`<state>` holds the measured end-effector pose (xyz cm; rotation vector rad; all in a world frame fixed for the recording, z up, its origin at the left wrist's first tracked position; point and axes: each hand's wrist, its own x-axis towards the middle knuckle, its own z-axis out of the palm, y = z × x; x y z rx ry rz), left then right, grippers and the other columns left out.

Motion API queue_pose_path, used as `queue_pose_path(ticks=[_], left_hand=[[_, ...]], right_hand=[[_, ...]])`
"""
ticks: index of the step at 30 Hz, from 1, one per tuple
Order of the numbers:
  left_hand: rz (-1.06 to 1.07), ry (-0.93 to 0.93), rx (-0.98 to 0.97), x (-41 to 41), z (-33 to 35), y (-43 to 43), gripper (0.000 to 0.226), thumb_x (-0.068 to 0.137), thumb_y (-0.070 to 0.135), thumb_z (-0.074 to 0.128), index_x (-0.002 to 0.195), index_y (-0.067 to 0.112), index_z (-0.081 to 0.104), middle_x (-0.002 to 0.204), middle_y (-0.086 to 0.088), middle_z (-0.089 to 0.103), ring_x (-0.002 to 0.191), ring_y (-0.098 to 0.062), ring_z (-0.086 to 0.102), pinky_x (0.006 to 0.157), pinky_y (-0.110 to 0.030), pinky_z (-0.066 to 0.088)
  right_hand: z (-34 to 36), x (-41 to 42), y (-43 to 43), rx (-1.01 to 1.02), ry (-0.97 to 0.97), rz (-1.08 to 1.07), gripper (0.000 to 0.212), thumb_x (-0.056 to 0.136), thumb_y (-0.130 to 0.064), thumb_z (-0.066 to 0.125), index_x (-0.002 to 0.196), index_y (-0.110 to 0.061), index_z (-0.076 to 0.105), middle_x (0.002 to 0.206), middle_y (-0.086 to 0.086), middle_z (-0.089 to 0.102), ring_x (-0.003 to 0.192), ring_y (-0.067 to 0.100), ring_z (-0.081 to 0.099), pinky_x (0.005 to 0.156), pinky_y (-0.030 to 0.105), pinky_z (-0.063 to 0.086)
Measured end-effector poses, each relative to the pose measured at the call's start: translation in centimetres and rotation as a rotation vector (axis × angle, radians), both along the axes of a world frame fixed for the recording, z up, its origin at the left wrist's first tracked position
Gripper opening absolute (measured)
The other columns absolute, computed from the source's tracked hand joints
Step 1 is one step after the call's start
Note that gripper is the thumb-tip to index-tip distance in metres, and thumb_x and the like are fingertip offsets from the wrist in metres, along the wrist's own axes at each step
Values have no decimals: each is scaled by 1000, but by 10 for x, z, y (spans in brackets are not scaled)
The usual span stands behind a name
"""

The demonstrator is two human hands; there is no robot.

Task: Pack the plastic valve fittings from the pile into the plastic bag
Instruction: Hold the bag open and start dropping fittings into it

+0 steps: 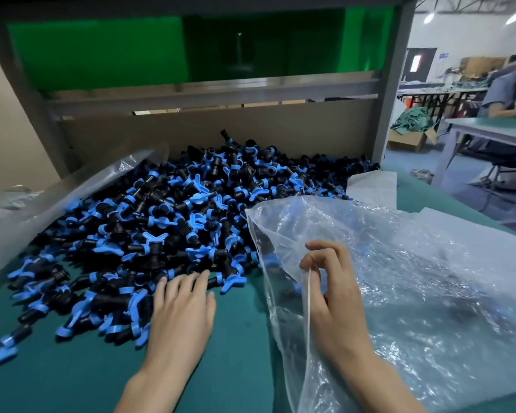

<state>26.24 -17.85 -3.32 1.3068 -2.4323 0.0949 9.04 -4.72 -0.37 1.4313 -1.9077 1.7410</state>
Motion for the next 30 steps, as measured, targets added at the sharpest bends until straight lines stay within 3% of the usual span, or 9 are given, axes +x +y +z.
queue_pose_path(ticks=[3,6,10,13,15,17,20,25,30], left_hand=[[2,-23,9,-5,-3,-3,45,102,38,39,142,21,49,127,5,60,126,-19,48,115,-40,27],[-14,37,1,-4,-2,-3,31,99,36,50,125,22,62,108,5,62,111,-22,54,107,-41,34],[-56,108,34,-2,-2,-2,25,100,38,45,118,26,59,105,14,58,109,-12,52,107,-34,29],[-134,341,96,3,1,2,20,98,45,40,110,35,54,101,25,52,95,3,39,91,-25,35],[-152,621,259,6,3,6,15,95,53,42,99,44,54,95,20,59,88,2,48,75,-16,41],[-126,879,430,6,6,8,23,92,56,45,93,40,61,85,6,67,78,-4,59,66,-18,45],[-90,1078,613,4,10,10,36,96,49,48,86,20,67,76,10,69,64,-4,59,64,-23,49],[-95,1251,835,1,11,15,40,99,40,51,85,4,65,68,0,63,58,-10,53,53,-28,48],[-122,1300,904,-2,11,19,39,99,38,51,88,4,66,70,0,63,59,-9,53,49,-23,48]], right_hand=[[0,-1,-1,-16,-30,8,18,88,-8,44,88,-24,52,112,-13,49,100,-4,53,73,7,42],[0,-1,-1,-17,-29,7,17,88,-8,44,87,-23,52,111,-14,48,98,-4,53,69,10,43],[-2,-1,-1,-4,-38,12,17,88,-9,44,86,-24,52,111,-15,48,98,-2,53,67,11,41],[-3,-2,-1,0,-64,20,16,88,-13,43,86,-26,51,111,-16,48,101,2,55,66,11,41],[-4,-4,-1,-3,-94,27,17,90,-14,42,86,-28,51,111,-16,48,103,6,55,69,16,43],[-5,-5,-2,-8,-121,36,22,92,-9,44,86,-29,51,111,-15,49,105,8,54,74,23,45],[-7,-7,-2,1,-135,35,32,92,2,47,86,-29,51,109,-15,50,106,10,53,74,26,44],[-4,-7,-2,-30,-155,45,25,89,-9,45,84,-33,50,105,-17,50,103,7,54,71,13,42],[-5,-8,-2,-31,-154,46,29,89,-4,47,84,-33,50,105,-16,51,103,5,53,69,15,44]])
